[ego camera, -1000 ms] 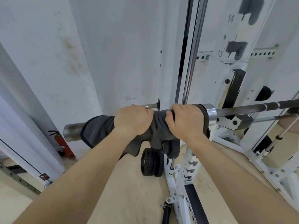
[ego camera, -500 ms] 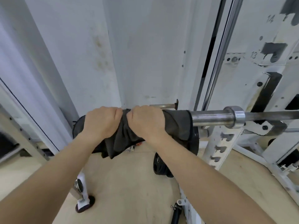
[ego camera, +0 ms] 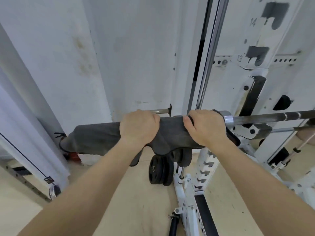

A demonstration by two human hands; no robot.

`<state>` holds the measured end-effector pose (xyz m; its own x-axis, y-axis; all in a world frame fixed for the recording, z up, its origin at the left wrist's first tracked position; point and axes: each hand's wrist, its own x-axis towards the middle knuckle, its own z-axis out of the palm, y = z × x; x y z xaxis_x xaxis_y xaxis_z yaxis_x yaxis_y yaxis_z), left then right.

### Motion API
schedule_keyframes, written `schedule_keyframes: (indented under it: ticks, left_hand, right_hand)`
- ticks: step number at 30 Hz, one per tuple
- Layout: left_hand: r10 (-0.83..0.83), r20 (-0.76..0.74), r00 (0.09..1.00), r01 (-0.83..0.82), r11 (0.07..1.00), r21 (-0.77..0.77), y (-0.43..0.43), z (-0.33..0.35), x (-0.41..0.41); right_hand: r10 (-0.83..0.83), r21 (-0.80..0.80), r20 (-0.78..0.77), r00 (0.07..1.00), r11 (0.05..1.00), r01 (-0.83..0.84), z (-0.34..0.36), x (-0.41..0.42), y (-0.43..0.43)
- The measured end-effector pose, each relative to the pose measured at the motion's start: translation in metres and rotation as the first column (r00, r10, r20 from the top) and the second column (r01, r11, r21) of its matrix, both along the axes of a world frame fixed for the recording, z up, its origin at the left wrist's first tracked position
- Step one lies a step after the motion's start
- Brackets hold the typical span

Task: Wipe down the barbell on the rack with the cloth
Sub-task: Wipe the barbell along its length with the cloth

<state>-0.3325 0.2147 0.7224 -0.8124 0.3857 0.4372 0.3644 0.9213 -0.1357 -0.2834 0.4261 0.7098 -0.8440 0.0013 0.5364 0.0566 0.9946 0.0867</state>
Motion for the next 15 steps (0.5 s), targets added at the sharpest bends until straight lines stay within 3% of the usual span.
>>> schedule_keyframes:
  ticks: [3, 7, 9, 11, 15]
  left_hand:
    - [-0.011, -0.079, 0.997, 0.022, 0.990, 0.138, -0.001, -0.013, 0.008]
    - [-0.141, -0.169, 0.976, 0.152, 0.987, 0.054, -0.030, -0.027, 0.025]
    - [-0.129, -0.199, 0.972, 0.147, 0.986, 0.078, -0.062, -0.030, 0.024]
    - [-0.041, -0.188, 0.981, 0.062, 0.993, 0.105, -0.104, -0.030, 0.014]
    - [0.082, 0.068, 0.994, -0.091, 0.987, 0.135, -0.154, -0.010, -0.020]
  right_hand:
    - [-0.009, -0.077, 0.169, 0.986, 0.997, 0.022, 0.017, -0.018, -0.002]
    - [0.095, -0.184, 0.405, 0.909, 0.983, -0.021, 0.035, -0.037, -0.057]
    - [0.164, -0.187, 0.351, 0.922, 0.977, -0.103, 0.037, -0.040, -0.103]
    - [0.176, -0.140, 0.182, 0.967, 0.978, -0.152, 0.027, -0.036, -0.154]
    - [0.166, -0.139, -0.088, 0.982, 0.974, -0.177, -0.008, -0.027, -0.195]
